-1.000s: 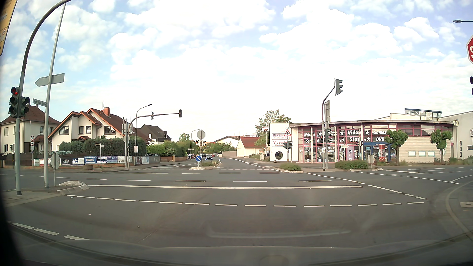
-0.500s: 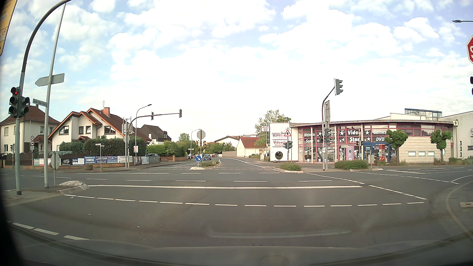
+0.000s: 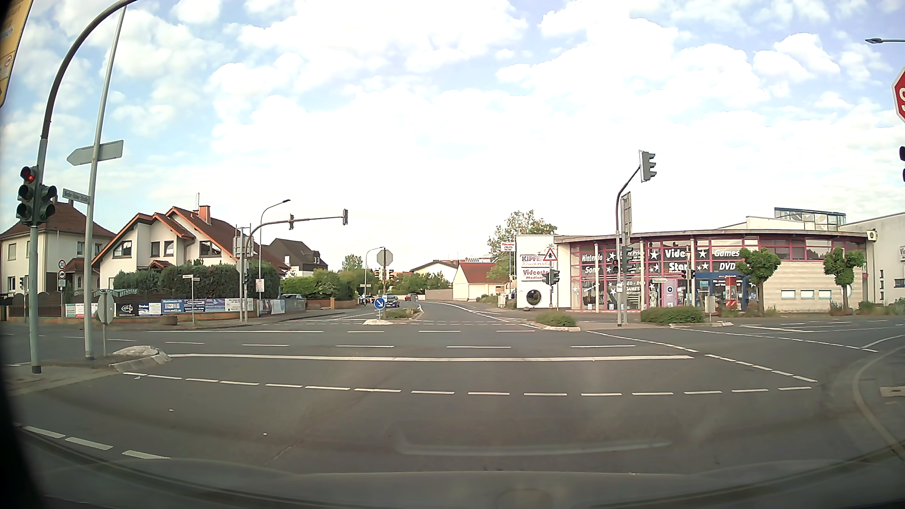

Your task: Follow the waypoints while adhering to traffic rules and regulations

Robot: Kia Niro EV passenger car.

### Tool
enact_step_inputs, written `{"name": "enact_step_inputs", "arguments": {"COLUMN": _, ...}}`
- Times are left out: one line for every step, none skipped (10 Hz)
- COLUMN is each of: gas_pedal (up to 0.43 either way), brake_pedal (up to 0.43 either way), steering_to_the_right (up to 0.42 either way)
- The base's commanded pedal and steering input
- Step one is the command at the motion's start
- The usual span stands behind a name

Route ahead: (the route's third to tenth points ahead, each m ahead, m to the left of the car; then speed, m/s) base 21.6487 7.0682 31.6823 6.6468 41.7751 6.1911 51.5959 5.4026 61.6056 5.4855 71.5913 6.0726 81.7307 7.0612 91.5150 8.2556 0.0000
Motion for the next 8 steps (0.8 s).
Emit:
{"name": "enact_step_inputs", "arguments": {"gas_pedal": 0.000, "brake_pedal": 0.268, "steering_to_the_right": 0.000}}
{"name": "enact_step_inputs", "arguments": {"gas_pedal": 0.000, "brake_pedal": 0.268, "steering_to_the_right": 0.000}}
{"name": "enact_step_inputs", "arguments": {"gas_pedal": 0.000, "brake_pedal": 0.268, "steering_to_the_right": 0.000}}
{"name": "enact_step_inputs", "arguments": {"gas_pedal": 0.000, "brake_pedal": 0.268, "steering_to_the_right": 0.000}}
{"name": "enact_step_inputs", "arguments": {"gas_pedal": 0.000, "brake_pedal": 0.268, "steering_to_the_right": 0.000}}
{"name": "enact_step_inputs", "arguments": {"gas_pedal": 0.000, "brake_pedal": 0.268, "steering_to_the_right": 0.000}}
{"name": "enact_step_inputs", "arguments": {"gas_pedal": 0.000, "brake_pedal": 0.268, "steering_to_the_right": 0.000}}
{"name": "enact_step_inputs", "arguments": {"gas_pedal": 0.000, "brake_pedal": 0.268, "steering_to_the_right": 0.000}}
